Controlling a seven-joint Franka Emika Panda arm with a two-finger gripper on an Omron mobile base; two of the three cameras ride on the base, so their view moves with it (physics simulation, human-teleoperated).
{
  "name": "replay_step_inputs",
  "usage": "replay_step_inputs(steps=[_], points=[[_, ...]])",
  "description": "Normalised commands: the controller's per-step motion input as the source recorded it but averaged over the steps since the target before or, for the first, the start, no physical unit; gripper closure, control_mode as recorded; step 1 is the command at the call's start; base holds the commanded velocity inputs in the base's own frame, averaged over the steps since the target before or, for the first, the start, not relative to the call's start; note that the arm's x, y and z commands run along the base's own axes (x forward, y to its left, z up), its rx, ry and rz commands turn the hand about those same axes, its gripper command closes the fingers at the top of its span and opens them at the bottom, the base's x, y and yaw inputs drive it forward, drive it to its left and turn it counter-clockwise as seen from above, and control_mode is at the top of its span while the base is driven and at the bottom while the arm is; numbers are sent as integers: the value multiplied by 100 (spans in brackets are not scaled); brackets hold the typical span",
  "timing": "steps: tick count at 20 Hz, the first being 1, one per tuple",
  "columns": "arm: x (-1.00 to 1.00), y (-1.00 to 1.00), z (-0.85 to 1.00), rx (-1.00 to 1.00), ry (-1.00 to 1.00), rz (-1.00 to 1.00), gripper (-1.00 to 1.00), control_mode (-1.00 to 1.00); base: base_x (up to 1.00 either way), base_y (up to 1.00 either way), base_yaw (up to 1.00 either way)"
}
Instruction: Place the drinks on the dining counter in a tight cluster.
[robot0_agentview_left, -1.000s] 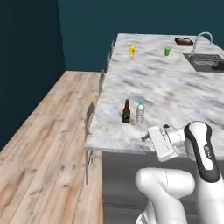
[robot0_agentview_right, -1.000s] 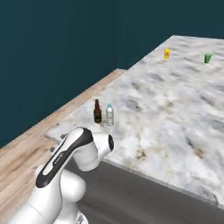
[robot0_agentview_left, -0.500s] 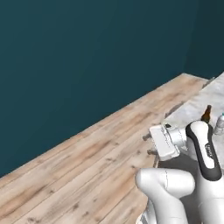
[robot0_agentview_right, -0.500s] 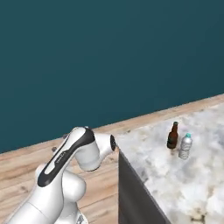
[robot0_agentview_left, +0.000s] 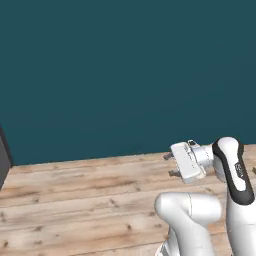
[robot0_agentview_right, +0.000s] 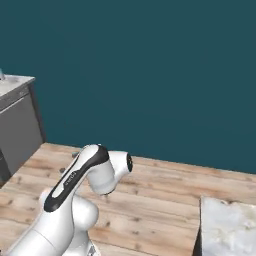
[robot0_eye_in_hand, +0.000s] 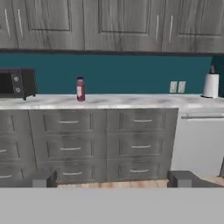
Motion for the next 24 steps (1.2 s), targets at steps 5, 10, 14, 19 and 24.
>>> replay_step_inputs(steps=[5,10,14,19,24], points=[[0,0,0,0,0,0,-100,100,9,-3,97],[0,0,0,0,0,0,-100,100,34,-4,81],[0,0,0,0,0,0,-100,100,52,-3,69],[0,0,0,0,0,0,-100,100,58,-7,57],[0,0,0,0,0,0,-100,100,50,-2,69]])
